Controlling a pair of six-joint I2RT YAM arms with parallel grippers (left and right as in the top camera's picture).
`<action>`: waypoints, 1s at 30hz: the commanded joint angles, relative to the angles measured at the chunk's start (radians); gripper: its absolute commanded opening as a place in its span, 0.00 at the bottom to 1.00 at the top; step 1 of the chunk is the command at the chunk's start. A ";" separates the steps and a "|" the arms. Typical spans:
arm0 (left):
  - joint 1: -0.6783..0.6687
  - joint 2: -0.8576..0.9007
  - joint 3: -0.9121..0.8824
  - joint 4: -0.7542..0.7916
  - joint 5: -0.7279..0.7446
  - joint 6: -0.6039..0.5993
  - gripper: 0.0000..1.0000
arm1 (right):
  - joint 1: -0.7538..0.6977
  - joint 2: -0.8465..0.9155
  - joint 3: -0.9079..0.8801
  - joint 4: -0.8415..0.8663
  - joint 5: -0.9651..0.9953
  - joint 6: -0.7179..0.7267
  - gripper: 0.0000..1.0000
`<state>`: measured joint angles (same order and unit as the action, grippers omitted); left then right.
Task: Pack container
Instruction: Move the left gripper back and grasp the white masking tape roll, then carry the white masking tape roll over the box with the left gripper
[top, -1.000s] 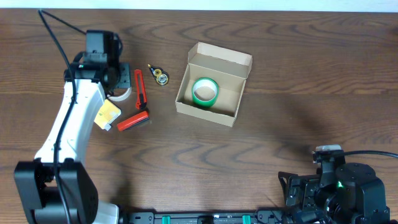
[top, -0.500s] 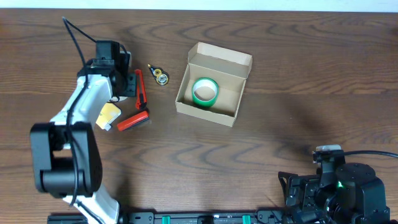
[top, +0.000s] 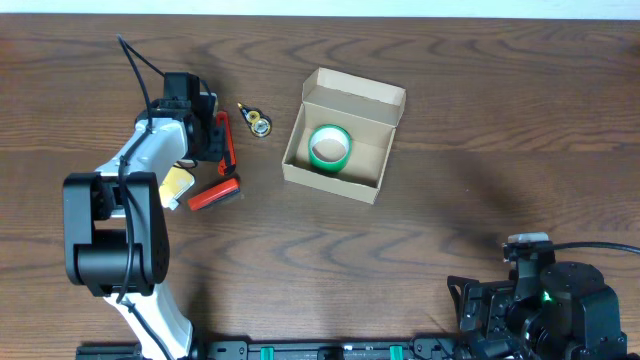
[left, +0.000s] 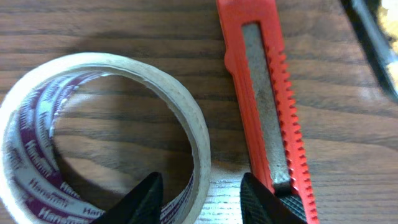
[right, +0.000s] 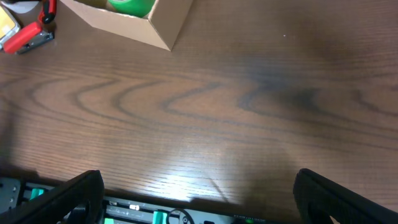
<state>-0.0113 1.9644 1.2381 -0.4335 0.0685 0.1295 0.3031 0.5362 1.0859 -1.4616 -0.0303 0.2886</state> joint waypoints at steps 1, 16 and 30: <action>0.000 0.023 -0.001 0.013 -0.001 0.006 0.39 | -0.012 -0.002 0.000 -0.001 -0.004 0.010 0.99; -0.002 0.024 0.050 -0.013 -0.001 -0.018 0.06 | -0.012 -0.002 0.000 -0.001 -0.004 0.010 0.99; -0.169 -0.192 0.306 -0.224 0.040 -0.047 0.06 | -0.012 -0.002 0.000 -0.001 -0.004 0.010 0.99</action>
<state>-0.1120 1.8450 1.5105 -0.6479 0.0761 0.0971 0.3031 0.5362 1.0859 -1.4620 -0.0307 0.2886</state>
